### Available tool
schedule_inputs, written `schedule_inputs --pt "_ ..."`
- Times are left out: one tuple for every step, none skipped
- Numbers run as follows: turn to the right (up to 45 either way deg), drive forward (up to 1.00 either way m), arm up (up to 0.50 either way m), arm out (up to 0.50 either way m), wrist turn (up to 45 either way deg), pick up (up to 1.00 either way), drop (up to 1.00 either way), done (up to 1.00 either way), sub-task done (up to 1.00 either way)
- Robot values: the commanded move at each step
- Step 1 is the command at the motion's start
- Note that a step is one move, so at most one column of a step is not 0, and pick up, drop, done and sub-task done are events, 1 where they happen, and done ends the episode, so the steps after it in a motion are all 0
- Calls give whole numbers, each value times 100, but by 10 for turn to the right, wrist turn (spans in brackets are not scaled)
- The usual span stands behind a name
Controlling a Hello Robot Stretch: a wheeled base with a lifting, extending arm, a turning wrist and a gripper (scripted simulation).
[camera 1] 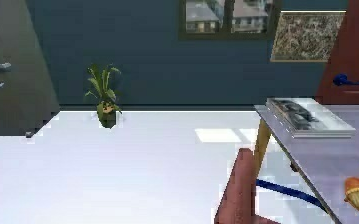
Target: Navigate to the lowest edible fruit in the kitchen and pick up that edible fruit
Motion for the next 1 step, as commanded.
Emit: schedule_inputs --pt "-450 0 0 0 0 0 0 0 0"
